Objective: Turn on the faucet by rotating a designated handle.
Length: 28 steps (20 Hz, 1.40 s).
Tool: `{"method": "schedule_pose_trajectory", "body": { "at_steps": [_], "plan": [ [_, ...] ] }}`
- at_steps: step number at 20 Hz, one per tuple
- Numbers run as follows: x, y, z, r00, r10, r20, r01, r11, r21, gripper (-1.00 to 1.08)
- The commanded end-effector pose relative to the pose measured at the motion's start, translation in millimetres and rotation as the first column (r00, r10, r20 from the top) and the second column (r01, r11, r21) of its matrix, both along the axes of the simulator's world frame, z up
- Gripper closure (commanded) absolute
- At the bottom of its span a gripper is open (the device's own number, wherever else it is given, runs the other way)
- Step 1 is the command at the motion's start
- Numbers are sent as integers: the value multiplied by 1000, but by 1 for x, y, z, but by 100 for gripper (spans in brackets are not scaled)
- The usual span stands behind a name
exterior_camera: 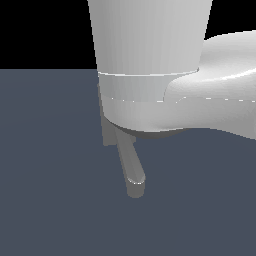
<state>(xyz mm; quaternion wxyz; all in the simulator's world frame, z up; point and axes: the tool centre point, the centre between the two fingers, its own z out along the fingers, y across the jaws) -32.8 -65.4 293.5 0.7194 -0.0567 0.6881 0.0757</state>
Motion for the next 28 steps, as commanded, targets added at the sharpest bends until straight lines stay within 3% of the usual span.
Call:
{"method": "schedule_pose_trajectory", "body": {
  "at_steps": [1,16,18,28],
  "plan": [
    [4,-1,-12,1000,10,-17,-10,1000,-2,108],
    [14,-36,-58,999,17,-44,-17,1000,-10,108],
    [11,-38,-52,999,6,-35,-6,1000,-10,108],
    [15,-46,-93,999,12,-41,-12,1000,-10,108]
  ]
}}
